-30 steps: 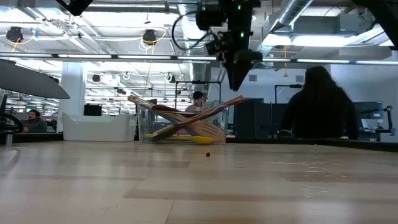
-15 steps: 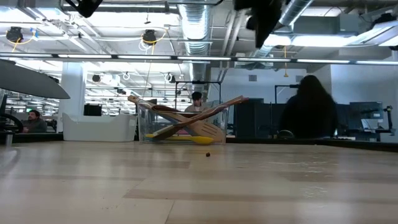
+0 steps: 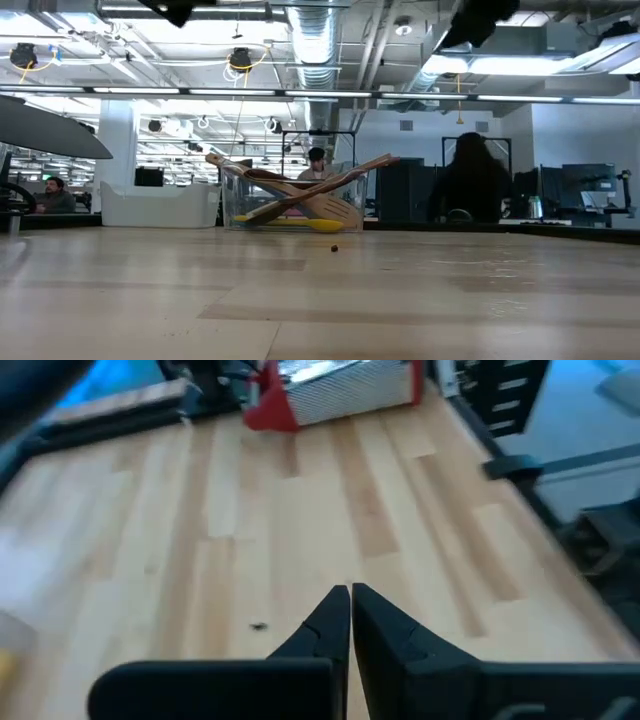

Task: Pick & Place Kitchen Items
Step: Return to Home Position

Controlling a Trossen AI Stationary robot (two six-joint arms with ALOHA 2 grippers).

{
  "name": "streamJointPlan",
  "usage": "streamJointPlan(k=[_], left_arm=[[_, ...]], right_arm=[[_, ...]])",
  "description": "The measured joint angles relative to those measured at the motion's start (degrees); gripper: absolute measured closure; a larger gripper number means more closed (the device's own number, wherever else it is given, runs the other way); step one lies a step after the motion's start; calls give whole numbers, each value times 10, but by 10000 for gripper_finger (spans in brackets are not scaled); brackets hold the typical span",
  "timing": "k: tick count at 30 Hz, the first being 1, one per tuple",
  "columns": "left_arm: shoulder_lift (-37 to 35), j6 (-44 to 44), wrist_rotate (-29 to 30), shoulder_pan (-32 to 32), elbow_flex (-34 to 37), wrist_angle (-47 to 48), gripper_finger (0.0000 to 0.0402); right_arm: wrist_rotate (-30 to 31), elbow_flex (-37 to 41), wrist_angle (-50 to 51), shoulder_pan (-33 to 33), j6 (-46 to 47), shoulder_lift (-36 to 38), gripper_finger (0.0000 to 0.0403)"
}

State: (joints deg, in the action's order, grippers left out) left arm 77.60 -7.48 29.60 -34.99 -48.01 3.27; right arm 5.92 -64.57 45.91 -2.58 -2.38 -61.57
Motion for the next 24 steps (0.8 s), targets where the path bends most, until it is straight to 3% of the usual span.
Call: streamJointPlan(k=[5, 8, 10, 16, 24], left_arm=[[-1, 75, -4, 66, 0, -30, 398], [-16, 107, -60, 115, 0, -38, 398], [-34, 116, -99, 147, 0, -39, 398], [-100, 147, -141, 224, 0, -43, 398], [-147, 207, -298, 311, 0, -47, 398]], right_arm=[[7, 139, -175, 34, -5, 60, 402], [-2, 188, -245, 41, -32, 71, 402], [-3, 201, -257, 41, -36, 73, 402], [-3, 205, -249, 40, -44, 78, 402], [-3, 205, -242, 39, -77, 109, 402]])
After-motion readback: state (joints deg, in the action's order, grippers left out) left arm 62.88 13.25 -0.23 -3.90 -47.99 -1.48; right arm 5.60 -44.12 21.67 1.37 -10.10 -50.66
